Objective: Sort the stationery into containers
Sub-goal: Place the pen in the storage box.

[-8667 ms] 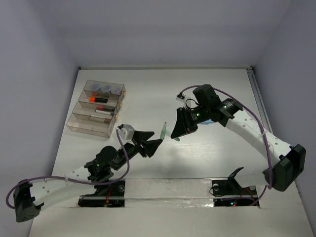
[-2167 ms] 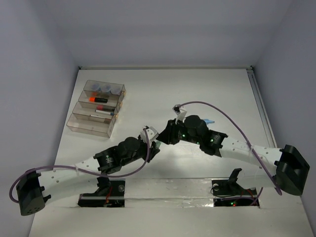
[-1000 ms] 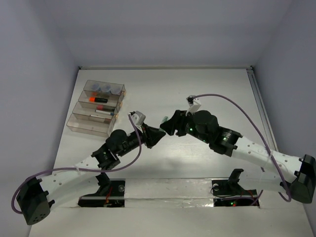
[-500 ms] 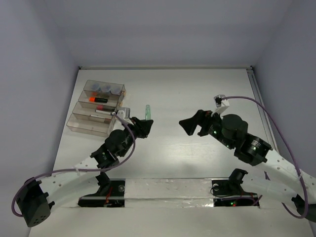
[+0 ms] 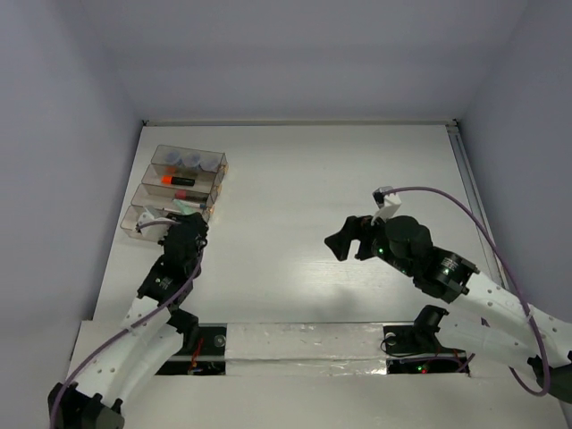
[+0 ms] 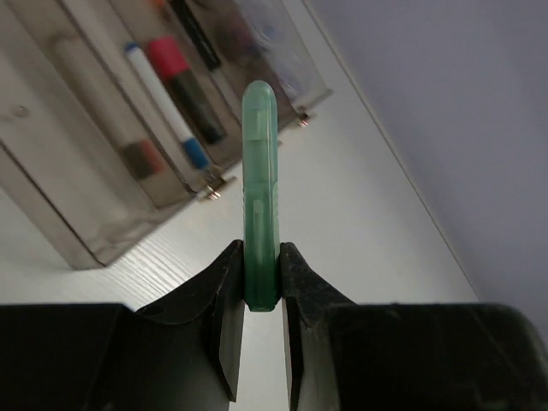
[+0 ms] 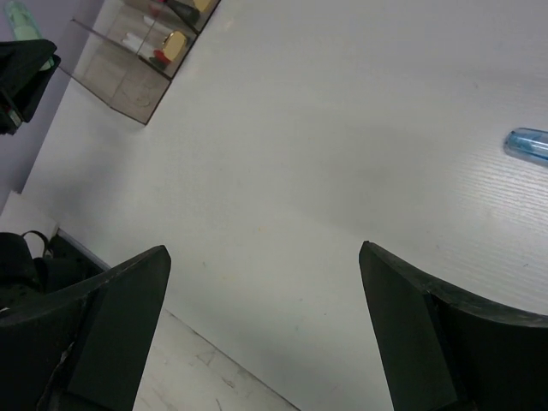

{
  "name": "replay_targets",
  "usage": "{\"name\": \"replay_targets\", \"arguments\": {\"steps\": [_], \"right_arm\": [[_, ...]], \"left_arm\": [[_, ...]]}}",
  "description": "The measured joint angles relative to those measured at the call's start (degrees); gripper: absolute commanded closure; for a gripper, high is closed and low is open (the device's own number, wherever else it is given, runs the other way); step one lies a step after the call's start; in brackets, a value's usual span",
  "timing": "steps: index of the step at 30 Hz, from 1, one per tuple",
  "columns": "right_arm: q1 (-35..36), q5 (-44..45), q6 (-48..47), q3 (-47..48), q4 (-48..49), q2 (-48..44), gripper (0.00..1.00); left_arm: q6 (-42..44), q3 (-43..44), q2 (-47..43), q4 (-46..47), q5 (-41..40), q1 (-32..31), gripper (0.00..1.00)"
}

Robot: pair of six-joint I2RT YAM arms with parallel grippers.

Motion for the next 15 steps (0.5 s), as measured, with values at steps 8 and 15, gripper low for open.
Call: {"name": "replay_targets", "arguments": {"steps": [8, 15], "right_arm": [[0.0, -2.8, -1.0, -0.1, 0.0, -1.9, 0.02], [0.0, -3.3, -1.3, -0.5, -0.1, -4.6, 0.02]], "left_arm": [[-1.5, 3.7, 12.2, -1.4, 7.0, 17.9, 1.00], [-2.3, 3.7, 20.0, -1.2, 13.4, 27.9, 1.00]]}}
